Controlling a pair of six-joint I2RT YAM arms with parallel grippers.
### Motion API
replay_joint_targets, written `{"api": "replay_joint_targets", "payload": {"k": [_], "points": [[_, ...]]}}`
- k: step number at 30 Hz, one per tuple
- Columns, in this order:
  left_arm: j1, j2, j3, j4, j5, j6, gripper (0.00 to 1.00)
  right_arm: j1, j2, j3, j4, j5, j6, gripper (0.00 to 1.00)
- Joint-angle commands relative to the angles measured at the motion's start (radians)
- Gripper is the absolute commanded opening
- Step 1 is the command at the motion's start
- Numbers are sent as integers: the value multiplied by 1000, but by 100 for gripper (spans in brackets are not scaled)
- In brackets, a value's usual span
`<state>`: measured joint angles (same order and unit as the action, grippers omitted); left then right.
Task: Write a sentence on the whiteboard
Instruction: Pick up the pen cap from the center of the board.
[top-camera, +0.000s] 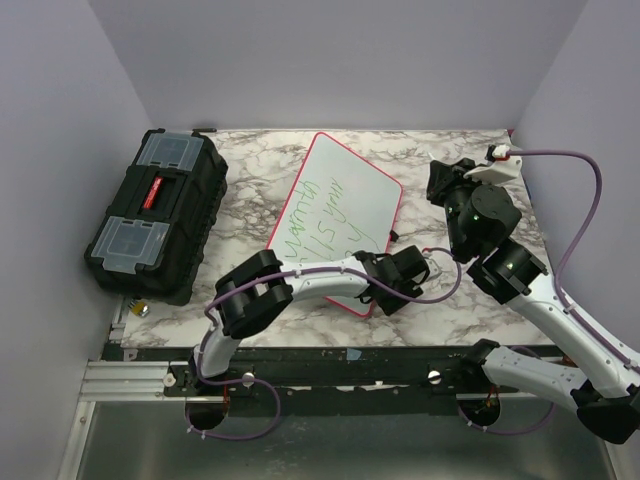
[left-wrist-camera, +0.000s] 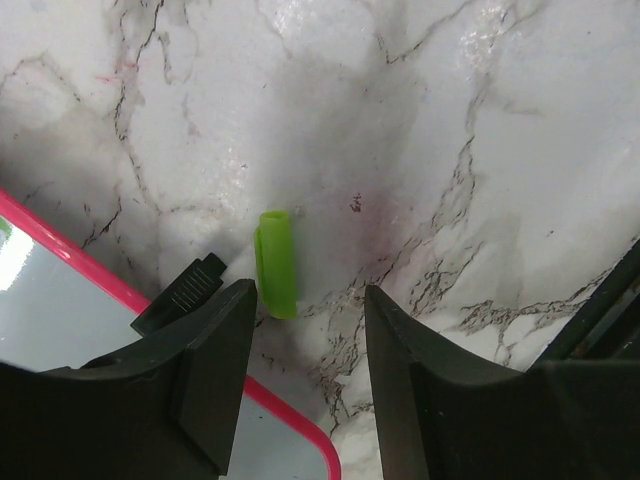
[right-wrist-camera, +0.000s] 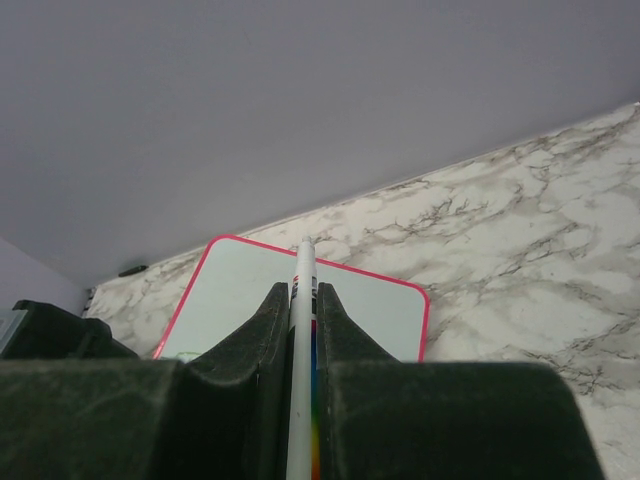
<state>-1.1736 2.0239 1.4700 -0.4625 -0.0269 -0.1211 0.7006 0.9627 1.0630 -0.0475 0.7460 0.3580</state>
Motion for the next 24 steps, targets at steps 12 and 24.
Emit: {"api": "replay_joint_targets", "payload": {"k": [12, 24], "points": [[-7, 87, 72, -70, -55, 16, 38, 0, -6, 12, 14, -36, 11, 1], [-7, 89, 36, -65, -53, 15, 21, 0, -18, 6, 14, -31, 5, 1]]}}
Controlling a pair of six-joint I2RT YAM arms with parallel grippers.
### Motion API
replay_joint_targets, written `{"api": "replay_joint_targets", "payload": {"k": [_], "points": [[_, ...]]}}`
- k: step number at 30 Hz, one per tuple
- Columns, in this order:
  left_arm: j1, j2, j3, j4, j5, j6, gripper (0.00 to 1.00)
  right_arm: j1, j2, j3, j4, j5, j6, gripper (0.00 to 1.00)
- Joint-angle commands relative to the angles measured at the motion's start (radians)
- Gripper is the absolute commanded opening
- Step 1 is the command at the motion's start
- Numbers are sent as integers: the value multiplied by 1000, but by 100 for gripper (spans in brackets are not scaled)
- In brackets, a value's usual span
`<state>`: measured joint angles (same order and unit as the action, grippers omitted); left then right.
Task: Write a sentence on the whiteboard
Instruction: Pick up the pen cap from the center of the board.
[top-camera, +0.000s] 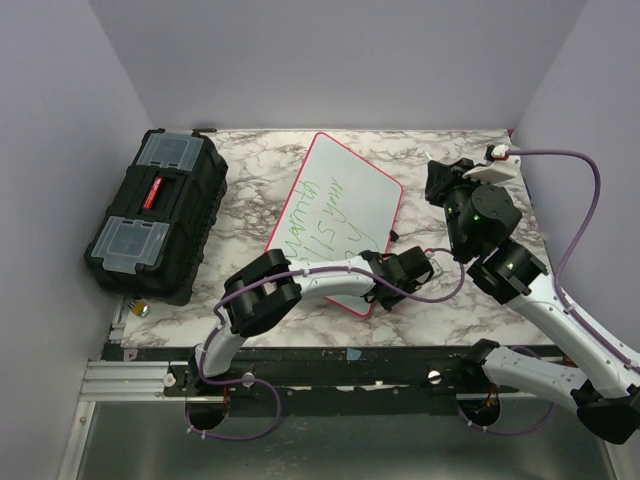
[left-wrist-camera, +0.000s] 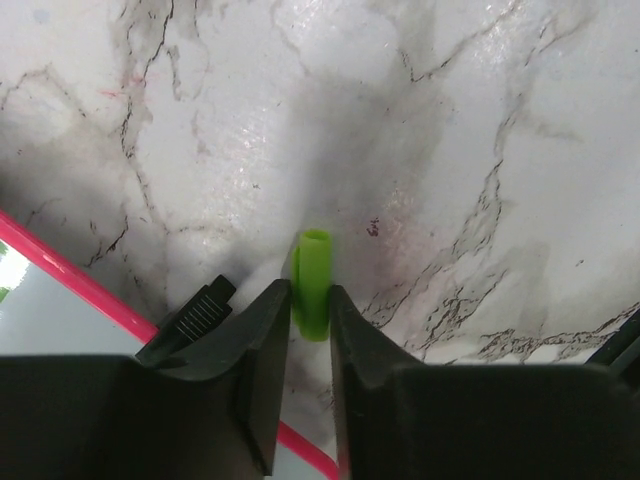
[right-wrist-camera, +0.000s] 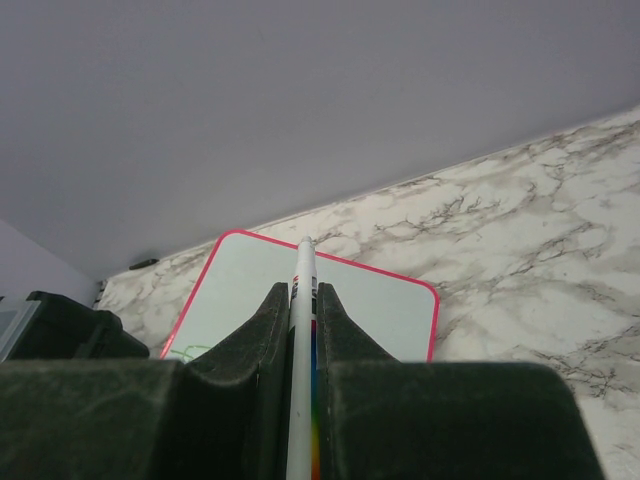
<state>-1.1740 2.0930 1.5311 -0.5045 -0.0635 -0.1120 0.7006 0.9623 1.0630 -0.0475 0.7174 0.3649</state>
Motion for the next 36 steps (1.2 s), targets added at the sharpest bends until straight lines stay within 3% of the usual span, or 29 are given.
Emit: {"api": "replay_joint_targets", "payload": {"k": [1, 5, 20, 32, 36], "points": [[-6, 16, -31, -12, -5, 3, 16, 0, -19, 5, 12, -1, -3, 1], [-6, -41, -74, 56, 58, -6, 0, 0, -15, 7, 3, -16, -4, 1], [-5, -411, -327, 377, 218, -5, 0, 0, -22, 30, -18, -47, -15, 1], [0, -574, -461, 444, 161, 127, 0, 0, -11, 52, -35, -114, -14, 1], [2, -615, -502, 468, 59, 178, 0, 0, -10, 54, -45, -155, -11, 1]]}}
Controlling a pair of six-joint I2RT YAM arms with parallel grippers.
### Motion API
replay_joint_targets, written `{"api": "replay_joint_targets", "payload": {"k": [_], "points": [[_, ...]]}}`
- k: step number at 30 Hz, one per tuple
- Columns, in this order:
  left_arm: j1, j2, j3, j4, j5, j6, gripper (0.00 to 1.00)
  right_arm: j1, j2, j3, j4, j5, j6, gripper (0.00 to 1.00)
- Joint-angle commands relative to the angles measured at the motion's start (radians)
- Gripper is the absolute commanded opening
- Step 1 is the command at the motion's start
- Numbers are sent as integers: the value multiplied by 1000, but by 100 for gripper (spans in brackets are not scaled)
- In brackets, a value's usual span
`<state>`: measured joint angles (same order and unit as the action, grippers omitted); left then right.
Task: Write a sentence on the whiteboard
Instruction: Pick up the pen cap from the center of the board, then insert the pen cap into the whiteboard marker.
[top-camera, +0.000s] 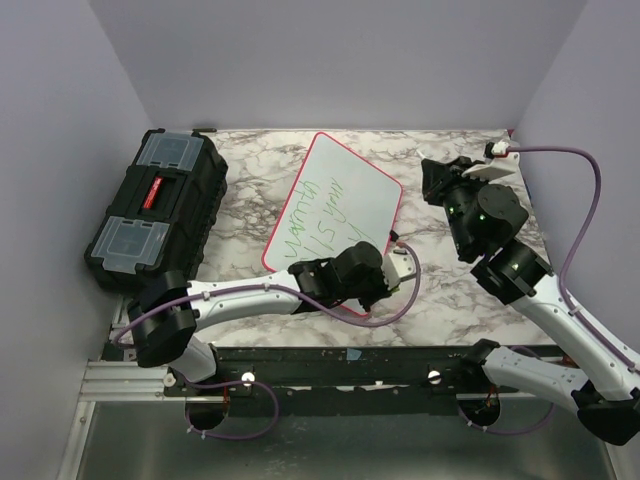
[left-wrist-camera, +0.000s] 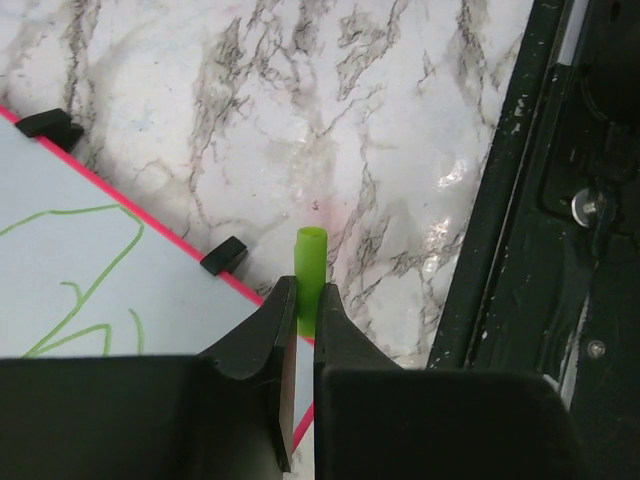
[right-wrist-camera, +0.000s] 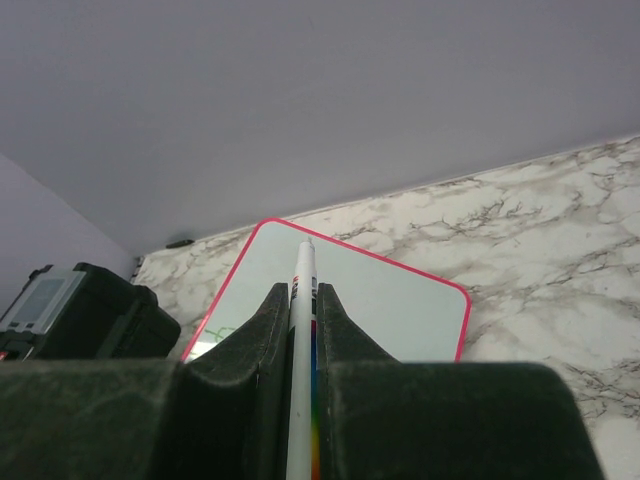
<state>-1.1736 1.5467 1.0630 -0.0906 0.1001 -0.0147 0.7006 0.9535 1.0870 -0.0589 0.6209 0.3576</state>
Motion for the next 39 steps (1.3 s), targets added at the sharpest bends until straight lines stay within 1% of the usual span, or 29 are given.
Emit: {"api": "replay_joint_targets", "payload": {"k": [1, 3, 5, 8, 13, 16, 21, 24, 28, 30, 31, 33, 36, 39], "points": [[4, -82, -41, 54, -152, 95, 0, 0, 0, 31, -36, -76, -3, 1], [11, -115, -66, 68, -214, 135, 0, 0, 2, 32, -39, -113, -6, 1], [18, -161, -105, 85, -239, 168, 0, 0, 7, 33, -41, -149, -7, 1], [38, -229, -118, 57, -249, 154, 0, 0, 22, 42, -53, -192, -11, 1], [69, -355, -184, 56, -213, 176, 0, 0, 37, 49, -67, -234, 5, 1], [109, -417, -212, 65, -162, 192, 0, 0, 51, 62, -89, -286, 8, 1], [247, -491, -234, 77, -2, 166, 0, 0, 66, 62, -112, -367, 14, 1], [314, -513, -232, 81, 49, 152, 0, 0, 70, 48, -125, -401, 20, 1], [390, -508, -221, 85, 142, 140, 0, 0, 66, 15, -139, -446, 25, 1], [423, -502, -222, 85, 186, 128, 0, 0, 63, 2, -142, -487, 29, 1], [444, -499, -221, 112, 209, 113, 0, 0, 62, -4, -142, -515, 30, 1], [483, -478, -204, 100, 285, 92, 0, 0, 59, -14, -142, -567, 31, 1], [516, -443, -166, 39, 327, 96, 0, 0, 46, -30, -139, -629, 31, 1], [528, -461, -188, 62, 356, 98, 0, 1, 33, -50, -135, -675, 32, 1]]}}
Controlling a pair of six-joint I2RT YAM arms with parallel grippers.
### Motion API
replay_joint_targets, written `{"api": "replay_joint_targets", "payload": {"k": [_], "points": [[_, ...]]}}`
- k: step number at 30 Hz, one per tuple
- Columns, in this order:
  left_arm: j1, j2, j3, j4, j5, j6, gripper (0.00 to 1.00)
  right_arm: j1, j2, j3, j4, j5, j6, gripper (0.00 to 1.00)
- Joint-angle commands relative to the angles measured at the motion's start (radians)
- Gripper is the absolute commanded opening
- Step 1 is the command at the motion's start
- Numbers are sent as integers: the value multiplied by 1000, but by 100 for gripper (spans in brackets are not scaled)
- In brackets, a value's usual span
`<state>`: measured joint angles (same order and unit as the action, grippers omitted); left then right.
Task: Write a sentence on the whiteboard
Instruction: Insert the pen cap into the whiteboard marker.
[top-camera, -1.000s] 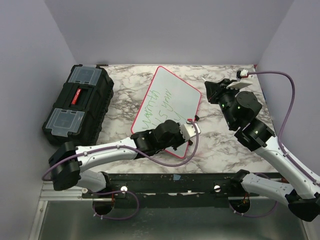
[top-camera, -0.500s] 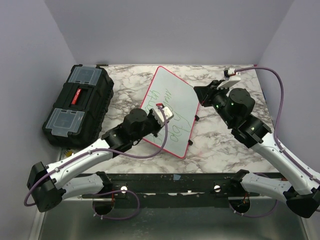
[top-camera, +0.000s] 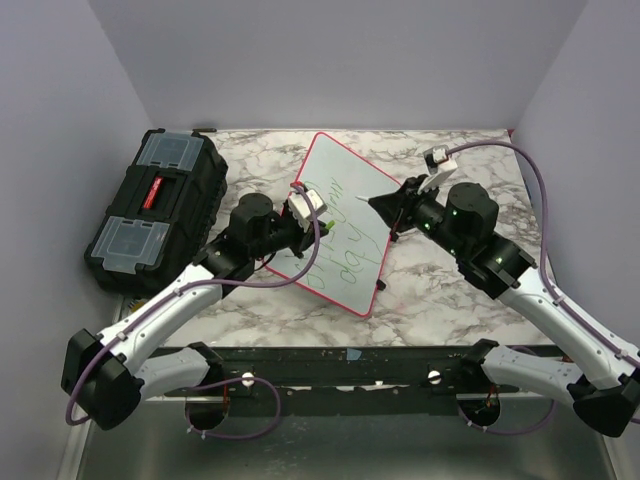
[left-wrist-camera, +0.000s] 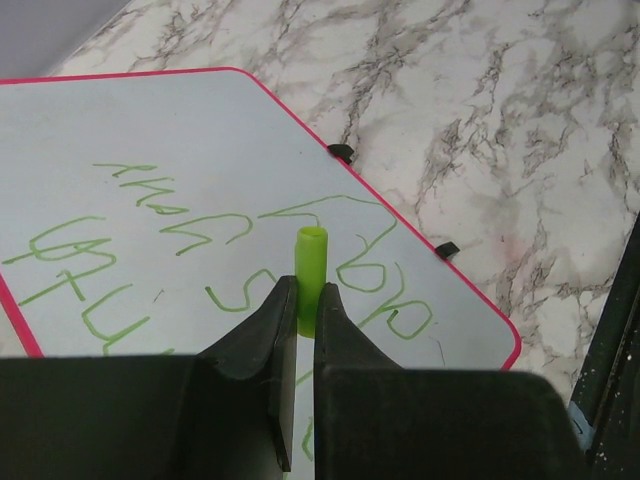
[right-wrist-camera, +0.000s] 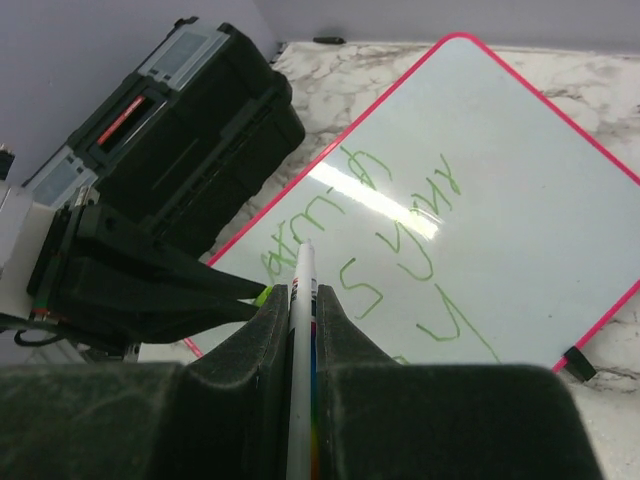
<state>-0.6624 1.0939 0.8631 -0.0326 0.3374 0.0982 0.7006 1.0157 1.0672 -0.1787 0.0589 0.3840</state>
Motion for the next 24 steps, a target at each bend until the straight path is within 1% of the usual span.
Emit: {"api": "replay_joint_targets", "payload": {"k": [1, 4, 7, 13, 18, 24], "points": [[19, -23, 1, 19, 123, -16, 0, 0, -32, -38, -12, -132, 4, 1], [25, -48, -22, 26, 118, -10, 0, 0, -41, -59, 3, -194, 9, 1], [27, -61, -24, -11, 127, 8, 0, 0, -49, -84, 26, -262, 17, 1], [27, -85, -51, -22, 152, 38, 0, 0, -44, -102, 26, -355, 17, 1], [27, -106, -96, 3, 177, 71, 0, 0, -43, -114, 29, -446, 14, 1], [27, -125, -142, 28, 193, 98, 0, 0, -32, -125, -6, -482, 2, 1]]}}
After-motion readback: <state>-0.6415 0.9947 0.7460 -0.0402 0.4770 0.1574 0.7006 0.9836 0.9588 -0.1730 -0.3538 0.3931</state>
